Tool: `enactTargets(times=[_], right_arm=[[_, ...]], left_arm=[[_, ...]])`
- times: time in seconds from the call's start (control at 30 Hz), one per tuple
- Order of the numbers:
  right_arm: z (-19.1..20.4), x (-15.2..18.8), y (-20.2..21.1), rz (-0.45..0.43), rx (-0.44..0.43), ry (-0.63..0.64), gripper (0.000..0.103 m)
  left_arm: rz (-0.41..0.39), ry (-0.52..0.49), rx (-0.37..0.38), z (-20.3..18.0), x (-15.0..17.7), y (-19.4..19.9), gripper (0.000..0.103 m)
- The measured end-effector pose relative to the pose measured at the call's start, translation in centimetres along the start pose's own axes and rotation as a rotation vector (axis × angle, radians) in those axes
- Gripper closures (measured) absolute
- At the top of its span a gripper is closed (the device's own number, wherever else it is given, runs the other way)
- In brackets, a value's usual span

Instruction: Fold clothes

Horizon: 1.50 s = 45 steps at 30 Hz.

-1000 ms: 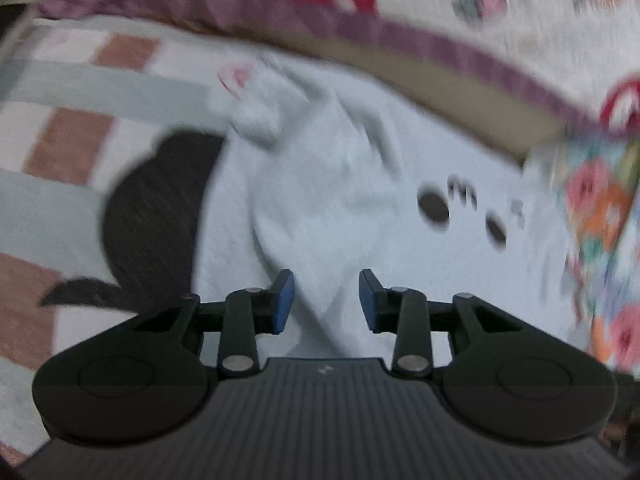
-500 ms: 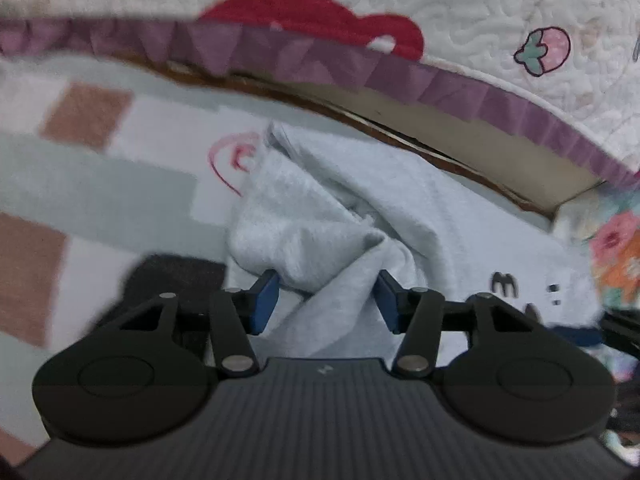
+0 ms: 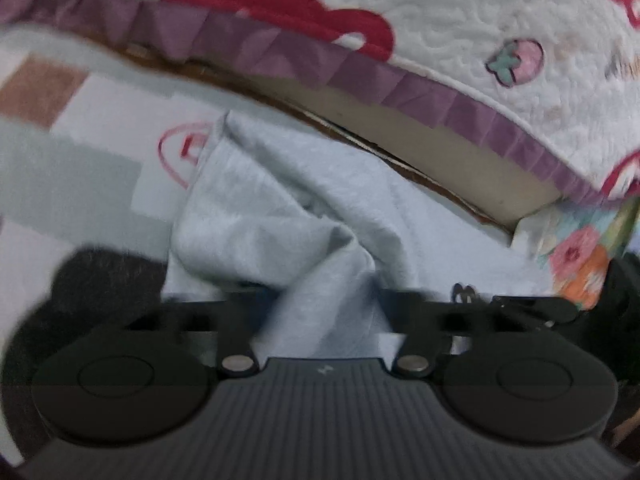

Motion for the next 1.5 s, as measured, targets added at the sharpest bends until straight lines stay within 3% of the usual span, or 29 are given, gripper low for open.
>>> enactTargets(times=[0.13,0.2,0.27,0.3,0.4,0.47,0.53,0.63,0.7,0.8,0.9,1.0,1.07,1.17,1.23,1.27,1.3,1.33,1.37,1.4,1.5], right_arm=[[0.5,0.6,-0.3,-0.016,0.018,0.027,0.059],[0.8,1.0,-0.3,-0.029,0.030,0.041,0.059],[1.0,1.4,-0.2,-0.038,0.040,0.048,0.058],[1.0,1.6,-0.2,-0.037,0.045,0.046,0.058],[1.2,1.8,-0.1,-0.037,0.062,0.043,0.058],[1.3,1.8,-0.1,-0.041,0.070,0.026,0.058],[1.5,1.8,-0.2,-0.042,0.081,0.010,0.058],[1.7,1.8,-0.3,-0.040,0.099,-0.011,0.057],[2.0,1.8,-0.2,-0.026,0.114,-0.026,0.057],[3.5,1.9,1.0,-0.051,0.078,-0.042,0.057],[6.4,2.0,2.5,-0.101,-0.010,-0.025,0.057],[10.2,2.6,2.1,-0.083,-0.069,0.036,0.057],[12.7,3.0,1.8,-0.068,-0.107,0.080,0.057],[13.5,3.5,0.9,-0.072,-0.098,0.074,0.056],[13.9,3.8,0.4,-0.075,-0.089,0.066,0.056],[14.1,4.0,0.1,-0.077,-0.085,0.062,0.056],[14.3,4.2,-0.2,-0.079,-0.080,0.058,0.057],[14.5,4.3,-0.5,-0.081,-0.076,0.054,0.057],[14.7,4.5,-0.8,-0.083,-0.071,0.050,0.061],[14.9,4.7,-1.1,-0.085,-0.067,0.047,0.077],[14.7,4.8,-1.0,-0.085,-0.095,0.028,0.094]], left_arm=[[-0.187,-0.011,-0.082,-0.1,-0.2,5.9,0.097],[-0.292,0.021,-0.130,0.8,0.3,10.3,0.097],[-0.338,0.097,-0.181,2.1,1.5,12.2,0.096],[-0.325,0.144,-0.210,3.1,2.2,12.2,0.095],[-0.189,0.271,-0.273,6.3,3.8,10.1,0.095],[-0.151,0.347,-0.303,8.1,4.2,10.2,0.092],[-0.156,0.379,-0.351,8.9,4.3,11.0,0.081],[-0.196,0.335,-0.455,9.3,4.2,12.4,0.080],[-0.146,0.303,-0.441,9.8,4.3,12.2,0.063],[-0.042,0.381,-0.276,11.0,5.2,11.4,0.061],[-0.022,0.496,-0.175,11.8,6.3,11.1,0.060],[-0.051,0.573,-0.141,12.0,7.1,10.7,0.051],[-0.057,0.566,-0.144,11.7,7.0,10.5,0.044],[-0.068,0.534,-0.149,11.2,6.6,10.0,0.038],[-0.090,0.529,-0.137,11.1,6.4,9.7,0.040],[-0.099,0.521,-0.138,10.8,6.3,9.5,0.052],[-0.097,0.492,-0.137,10.5,6.1,9.1,0.088],[-0.092,0.454,-0.133,10.0,5.8,8.7,0.103],[-0.107,0.426,-0.143,9.4,5.7,8.7,0.103],[-0.151,0.377,-0.181,8.5,5.4,9.4,0.103],[-0.354,0.198,-0.319,5.7,4.3,13.7,0.103]])
Point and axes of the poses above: each gripper's, at about its wrist camera, not at the fingertips, and y roughly against the way its jaws point, z to its left, x to its underside, the point moved 5 cm from there along -y, roughly the way its jaws point, and after that the axes turned 11 degrees about z, right-handed, at the moved point
